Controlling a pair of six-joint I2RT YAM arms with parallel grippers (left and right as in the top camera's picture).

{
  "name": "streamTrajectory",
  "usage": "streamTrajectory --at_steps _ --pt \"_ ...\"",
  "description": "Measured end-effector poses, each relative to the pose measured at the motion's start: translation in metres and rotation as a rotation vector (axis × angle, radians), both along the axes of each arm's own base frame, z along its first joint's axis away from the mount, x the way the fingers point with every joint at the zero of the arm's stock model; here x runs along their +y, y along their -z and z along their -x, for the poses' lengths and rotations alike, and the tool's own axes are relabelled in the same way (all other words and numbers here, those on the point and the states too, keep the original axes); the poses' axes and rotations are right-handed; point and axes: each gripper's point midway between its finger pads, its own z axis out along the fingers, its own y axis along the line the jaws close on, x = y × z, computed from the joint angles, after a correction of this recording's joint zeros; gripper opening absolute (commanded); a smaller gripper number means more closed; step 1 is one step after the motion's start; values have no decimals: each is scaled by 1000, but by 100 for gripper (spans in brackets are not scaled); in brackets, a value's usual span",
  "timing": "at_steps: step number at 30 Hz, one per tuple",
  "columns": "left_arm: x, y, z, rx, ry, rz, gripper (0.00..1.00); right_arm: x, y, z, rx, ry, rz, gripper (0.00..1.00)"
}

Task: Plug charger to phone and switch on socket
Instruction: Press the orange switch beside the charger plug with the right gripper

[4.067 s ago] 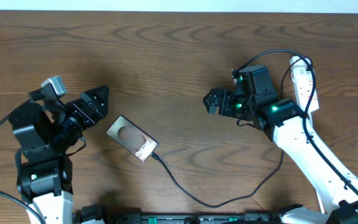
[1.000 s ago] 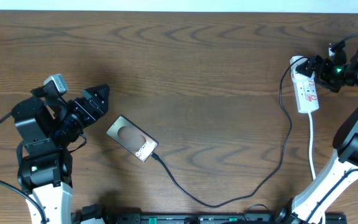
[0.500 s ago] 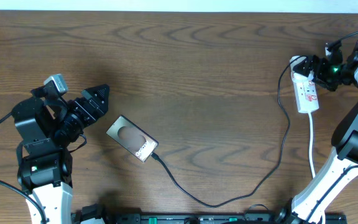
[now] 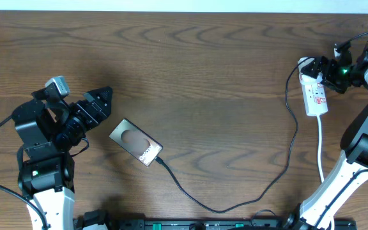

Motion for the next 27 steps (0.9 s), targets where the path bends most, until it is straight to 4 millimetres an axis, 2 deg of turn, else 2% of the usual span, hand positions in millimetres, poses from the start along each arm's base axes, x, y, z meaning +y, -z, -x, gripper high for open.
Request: streamTrajectory --at_steps 5,27 --pt "0 0 0 0 0 0 86 8 -3 0 2 -13 -21 99" --pt "0 0 0 1 0 0 86 10 -4 1 4 -26 -28 99"
